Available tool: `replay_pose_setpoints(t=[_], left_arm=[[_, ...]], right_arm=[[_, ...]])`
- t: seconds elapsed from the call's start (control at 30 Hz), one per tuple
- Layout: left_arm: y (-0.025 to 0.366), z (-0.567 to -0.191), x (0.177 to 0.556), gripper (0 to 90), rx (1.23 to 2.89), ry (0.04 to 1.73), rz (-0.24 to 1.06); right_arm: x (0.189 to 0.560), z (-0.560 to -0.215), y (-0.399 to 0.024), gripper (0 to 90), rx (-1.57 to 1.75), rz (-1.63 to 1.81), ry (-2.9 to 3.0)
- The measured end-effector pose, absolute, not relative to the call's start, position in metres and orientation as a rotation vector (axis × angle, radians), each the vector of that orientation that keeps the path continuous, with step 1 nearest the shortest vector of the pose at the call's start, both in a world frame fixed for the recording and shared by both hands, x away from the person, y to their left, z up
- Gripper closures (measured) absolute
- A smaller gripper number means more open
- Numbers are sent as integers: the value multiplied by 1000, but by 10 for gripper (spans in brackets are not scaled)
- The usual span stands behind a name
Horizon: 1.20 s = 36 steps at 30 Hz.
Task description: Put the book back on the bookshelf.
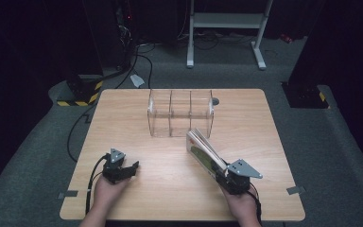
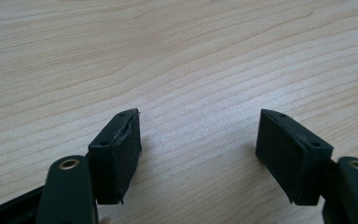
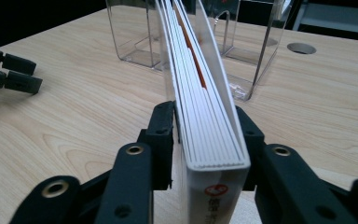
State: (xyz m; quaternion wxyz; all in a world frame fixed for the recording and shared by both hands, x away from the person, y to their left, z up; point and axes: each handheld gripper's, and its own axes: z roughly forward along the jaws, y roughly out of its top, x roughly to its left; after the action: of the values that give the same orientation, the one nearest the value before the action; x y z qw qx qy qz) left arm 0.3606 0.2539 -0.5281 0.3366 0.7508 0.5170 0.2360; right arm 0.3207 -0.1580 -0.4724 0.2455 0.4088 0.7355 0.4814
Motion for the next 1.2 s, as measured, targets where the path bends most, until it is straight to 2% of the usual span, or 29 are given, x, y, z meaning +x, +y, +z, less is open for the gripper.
replay_pose_setpoints(t=[0.27,0.97,1.2], left_arm=[[253,-528,358,310,1955,1347,615],[253,-528,359,310,1957,1339,610],[253,-528,359,310,1957,1338,609]], right_arm=[[319,-473,-157,739,1110,1301,1992],[320,-472,-156,756,1089,1281,2001],[321,-462,-165,757,1133,1325,1922]])
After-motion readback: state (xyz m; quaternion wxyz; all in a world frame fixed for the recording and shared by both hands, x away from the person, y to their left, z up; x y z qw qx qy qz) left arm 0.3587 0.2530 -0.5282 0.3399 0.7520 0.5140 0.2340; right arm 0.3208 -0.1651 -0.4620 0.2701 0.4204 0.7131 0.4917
